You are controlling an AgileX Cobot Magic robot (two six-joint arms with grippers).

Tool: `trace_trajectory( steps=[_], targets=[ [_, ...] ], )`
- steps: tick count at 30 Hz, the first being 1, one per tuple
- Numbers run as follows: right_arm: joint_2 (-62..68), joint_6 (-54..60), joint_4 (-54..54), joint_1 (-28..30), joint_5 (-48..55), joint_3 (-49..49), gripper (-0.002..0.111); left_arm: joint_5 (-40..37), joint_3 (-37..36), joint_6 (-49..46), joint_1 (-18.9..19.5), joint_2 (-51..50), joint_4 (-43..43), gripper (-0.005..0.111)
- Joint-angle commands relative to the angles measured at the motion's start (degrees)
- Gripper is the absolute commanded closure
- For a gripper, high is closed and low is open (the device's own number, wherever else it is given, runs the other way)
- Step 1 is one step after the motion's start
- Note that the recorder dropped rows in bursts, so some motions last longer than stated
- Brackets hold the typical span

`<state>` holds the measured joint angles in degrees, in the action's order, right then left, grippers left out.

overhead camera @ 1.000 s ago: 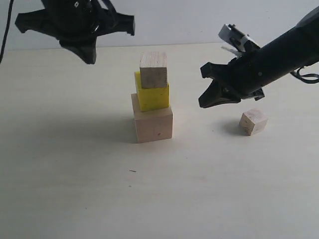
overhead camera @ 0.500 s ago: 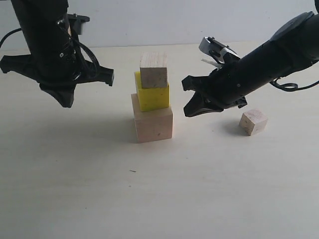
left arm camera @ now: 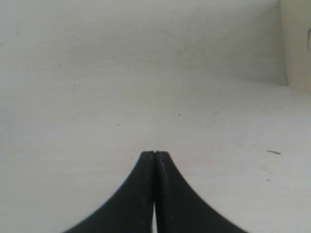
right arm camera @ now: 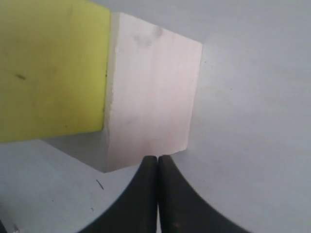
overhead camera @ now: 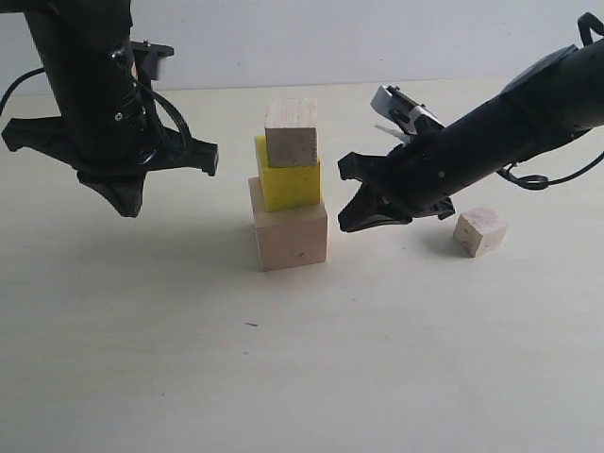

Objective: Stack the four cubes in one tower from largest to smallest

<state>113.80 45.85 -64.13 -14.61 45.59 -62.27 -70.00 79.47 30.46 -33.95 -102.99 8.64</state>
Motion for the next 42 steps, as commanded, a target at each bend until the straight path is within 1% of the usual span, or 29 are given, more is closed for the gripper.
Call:
trace_trajectory(
  steps=[1, 19, 22, 26, 31, 37, 42],
  targets=[
    [0.2, 2.8, -3.2, 0.0, 1.7, 0.0, 0.108, 0.0, -0.3, -0.2, 0.2, 0.6, 0.0, 0.107],
    [0.2, 4.1, -4.6, 0.0, 4.5, 0.0, 0.108, 0.0, -0.3, -0.3, 0.2, 0.6, 0.0, 0.107],
    [0.2, 4.3, -4.5, -1.1, 4.7, 0.0, 0.108, 0.0, -0.3, -0.3, 0.2, 0.6, 0.0, 0.107],
    [0.2, 4.7, -3.8, -2.7, 3.4, 0.0, 0.108, 0.0, -0.3, -0.3, 0.2, 0.6, 0.0, 0.107],
    [0.2, 2.4, -0.3, -2.0, 1.0, 0.0, 0.108, 0.0, -0.3, -0.3, 0.2, 0.6, -0.4, 0.107],
    [0.2, 2.2, -1.8, -1.9, -1.5, 0.0, 0.108, 0.0, -0.3, -0.4, 0.2, 0.6, -0.5, 0.107],
    [0.3, 2.3, -1.9, -1.9, -3.2, -2.4, 0.108, 0.0, -0.3, -0.8, 0.2, 0.6, -1.0, 0.107]
  ],
)
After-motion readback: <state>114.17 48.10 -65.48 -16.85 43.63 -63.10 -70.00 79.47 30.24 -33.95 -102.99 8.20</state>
